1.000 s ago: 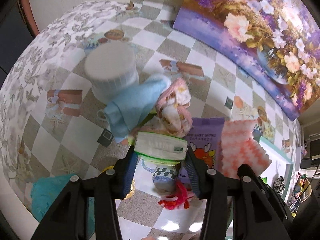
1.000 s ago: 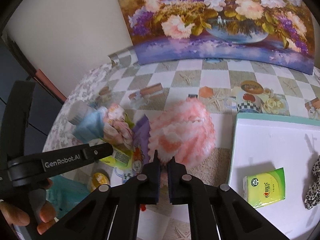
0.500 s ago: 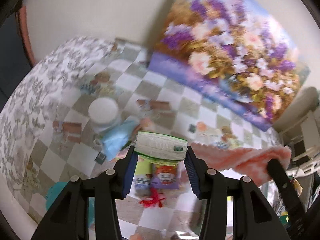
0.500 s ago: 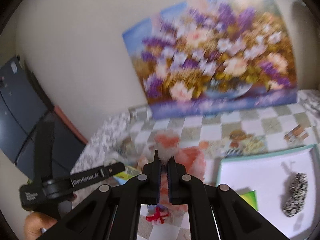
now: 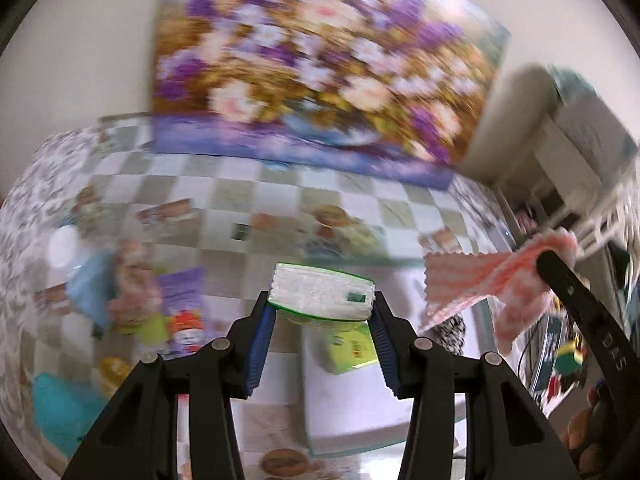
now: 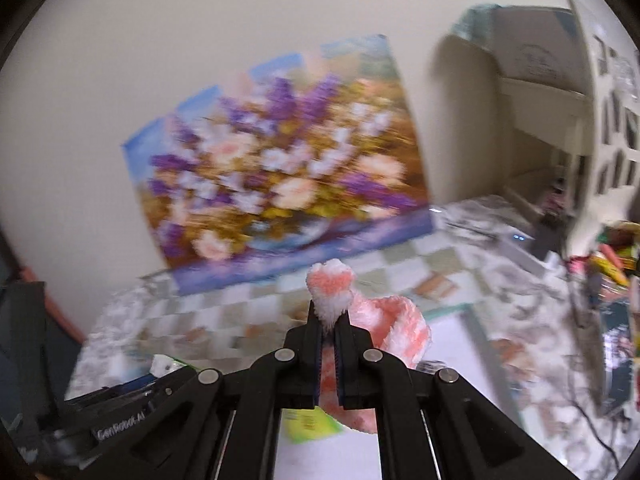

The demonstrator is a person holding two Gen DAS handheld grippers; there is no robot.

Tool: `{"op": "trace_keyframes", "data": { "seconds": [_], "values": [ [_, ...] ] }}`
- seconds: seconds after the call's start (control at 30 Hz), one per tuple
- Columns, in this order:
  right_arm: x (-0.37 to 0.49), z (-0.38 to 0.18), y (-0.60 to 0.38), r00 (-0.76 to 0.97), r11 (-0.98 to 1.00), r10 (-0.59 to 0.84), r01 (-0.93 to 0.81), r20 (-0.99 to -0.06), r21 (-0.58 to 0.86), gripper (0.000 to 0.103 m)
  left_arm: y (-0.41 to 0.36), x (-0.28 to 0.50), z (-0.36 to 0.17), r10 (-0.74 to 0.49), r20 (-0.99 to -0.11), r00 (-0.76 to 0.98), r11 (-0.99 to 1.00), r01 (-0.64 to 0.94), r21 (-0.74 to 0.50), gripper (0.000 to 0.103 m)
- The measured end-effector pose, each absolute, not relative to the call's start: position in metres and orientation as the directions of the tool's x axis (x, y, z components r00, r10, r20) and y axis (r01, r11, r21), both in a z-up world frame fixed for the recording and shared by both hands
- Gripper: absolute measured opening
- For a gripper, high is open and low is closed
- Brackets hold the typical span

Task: Organize soft objects
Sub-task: 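Lower the cloth and tissue pack into the tray and open both tools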

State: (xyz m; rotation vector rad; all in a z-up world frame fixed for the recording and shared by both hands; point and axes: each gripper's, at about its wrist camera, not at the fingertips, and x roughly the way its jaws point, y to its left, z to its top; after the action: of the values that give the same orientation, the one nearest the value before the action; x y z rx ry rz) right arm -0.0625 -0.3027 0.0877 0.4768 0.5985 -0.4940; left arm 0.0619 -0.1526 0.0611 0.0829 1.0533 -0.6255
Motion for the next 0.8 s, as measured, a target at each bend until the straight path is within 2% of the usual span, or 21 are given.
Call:
{"op": "trace_keyframes", "data": {
  "seconds": [0.2,0.37,0.43,0.5,0.6,0.67,0.73,0.8],
  "values": [
    [-0.048,0.035,-0.326,0.557,0.753,-0.3,0.637,-0.774,0.167,0.005,-0.201,0.055,0.017,-0.426,-0.874,0.233,0.785,0.576,-0.229,0.049],
    [-0.04,-0.007,-0.332,0.492,0.734,-0.209,0.65,-0.845,0.197,0.006,-0.213,0.06,-0.014,-0.398,-0.897,0.192,0.792,0.565,-0.231,0.049],
    [-0.039,-0.014,-0.333,0.481,0.724,-0.187,0.657,-0.857,0.211,0.009,-0.212,0.064,-0.019,-0.399,-0.899,0.179,0.795,0.556,-0.242,0.056],
    [-0.04,-0.015,-0.333,0.474,0.717,-0.19,0.665,-0.86,0.208,0.009,-0.209,0.066,-0.016,-0.41,-0.896,0.172,0.8,0.539,-0.263,0.076],
    [-0.043,-0.008,-0.332,0.478,0.715,-0.195,0.667,-0.856,0.209,0.009,-0.203,0.069,-0.006,-0.412,-0.891,0.191,0.806,0.532,-0.259,0.077],
    [-0.041,-0.004,-0.33,0.465,0.723,-0.213,0.667,-0.859,0.181,0.016,-0.197,0.072,-0.001,-0.401,-0.893,0.202,0.817,0.519,-0.25,0.079],
    [-0.041,0.002,-0.327,0.456,0.729,-0.239,0.668,-0.857,0.151,0.036,-0.189,0.077,0.002,-0.39,-0.898,0.202,0.829,0.502,-0.247,0.082],
    [-0.041,0.009,-0.324,0.46,0.732,-0.255,0.667,-0.851,0.142,0.044,-0.175,0.082,0.005,-0.361,-0.908,0.211,0.851,0.472,-0.229,0.086]
  ]
}}
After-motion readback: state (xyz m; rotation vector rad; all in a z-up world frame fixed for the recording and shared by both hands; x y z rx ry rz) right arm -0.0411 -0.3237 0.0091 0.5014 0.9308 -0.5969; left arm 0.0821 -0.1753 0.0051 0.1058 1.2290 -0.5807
